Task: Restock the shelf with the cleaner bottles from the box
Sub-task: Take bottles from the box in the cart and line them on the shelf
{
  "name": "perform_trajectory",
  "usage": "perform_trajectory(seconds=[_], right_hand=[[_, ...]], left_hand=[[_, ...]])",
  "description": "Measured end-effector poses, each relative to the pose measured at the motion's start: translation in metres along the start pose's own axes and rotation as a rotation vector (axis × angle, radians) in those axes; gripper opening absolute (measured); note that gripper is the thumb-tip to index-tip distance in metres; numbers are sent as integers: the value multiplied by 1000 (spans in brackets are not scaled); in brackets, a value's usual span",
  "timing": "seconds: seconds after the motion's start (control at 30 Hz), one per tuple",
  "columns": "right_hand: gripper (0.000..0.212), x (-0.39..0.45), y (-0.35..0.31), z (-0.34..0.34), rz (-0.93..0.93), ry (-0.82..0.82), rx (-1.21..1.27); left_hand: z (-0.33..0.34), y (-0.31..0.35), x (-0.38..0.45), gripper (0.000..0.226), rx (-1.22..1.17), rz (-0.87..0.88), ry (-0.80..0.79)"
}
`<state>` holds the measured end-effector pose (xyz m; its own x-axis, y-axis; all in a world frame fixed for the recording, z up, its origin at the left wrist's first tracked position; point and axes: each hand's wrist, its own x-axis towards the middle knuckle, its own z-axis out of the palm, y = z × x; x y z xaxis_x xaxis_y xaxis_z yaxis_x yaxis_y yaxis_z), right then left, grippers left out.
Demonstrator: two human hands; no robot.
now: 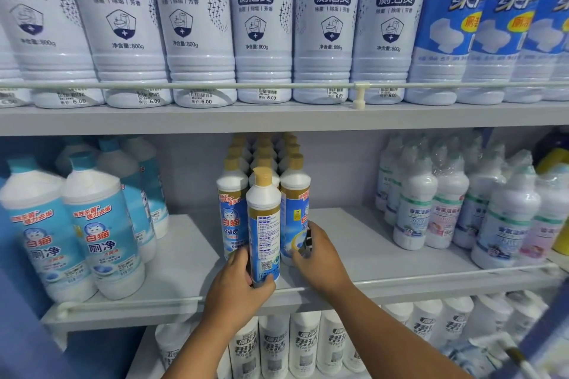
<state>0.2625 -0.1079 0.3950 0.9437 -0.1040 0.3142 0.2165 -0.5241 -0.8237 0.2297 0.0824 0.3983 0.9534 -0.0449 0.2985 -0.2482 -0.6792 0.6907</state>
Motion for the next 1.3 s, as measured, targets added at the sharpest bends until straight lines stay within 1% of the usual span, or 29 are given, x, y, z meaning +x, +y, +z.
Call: perform_trajectory(seconds=[0.07,0.2,0.27,0.33,0.43,0.53,0.6,0.67,0.77,0.8,0.87,0.93,1.0,1.1,1.13,1.2,1.3], right_hand=[[52,-1,-2,-1,21,13,-14],[45,-2,-3,0,-32,-12,-22],[49,0,0,0,-6,5,-30],[55,2,0,0,34,7,-53],[57,3,1,2,49,3,-77],[60,2,1,1,57,18,-52],[59,1,-1,-1,83,32,-30],[49,-3,-7,-6,117,76,28],[19,-16,-15,-11,54,154,119],[15,-22,-17,-10,22,151,129],[12,-36,-23,-6,-25,119,142],[22,-47,-31,0,-22,87,161],[41,-53,-37,6,-4,90,130],[61,-52,-41,8,37,137,64],[64,-50,-42,8,48,142,37],[59,-47,-41,5,46,132,-7],[54,-47,-39,-3,31,101,-11]], left_hand=[[0,0,0,51,0,0,-3],[1,-1,0,50,-18,-4,2],[1,-1,-1,50,-22,-4,12],[0,0,-1,47,-22,-6,10],[0,1,-1,42,-23,-14,-8],[-2,-1,-1,33,-5,-43,-40],[-4,0,-1,31,-6,-46,-64],[-6,1,-2,33,-19,-48,-77],[-7,5,-3,39,-9,-77,-95],[-5,8,-3,43,-1,-84,-86],[0,15,-5,49,35,-95,-44],[7,25,-7,46,77,-123,-19],[12,34,-8,37,120,-141,-15],[10,39,-9,32,207,-66,-24],[8,38,-10,33,244,-20,-31],[3,30,-13,41,308,99,-26],[-4,13,-17,58,349,239,44]])
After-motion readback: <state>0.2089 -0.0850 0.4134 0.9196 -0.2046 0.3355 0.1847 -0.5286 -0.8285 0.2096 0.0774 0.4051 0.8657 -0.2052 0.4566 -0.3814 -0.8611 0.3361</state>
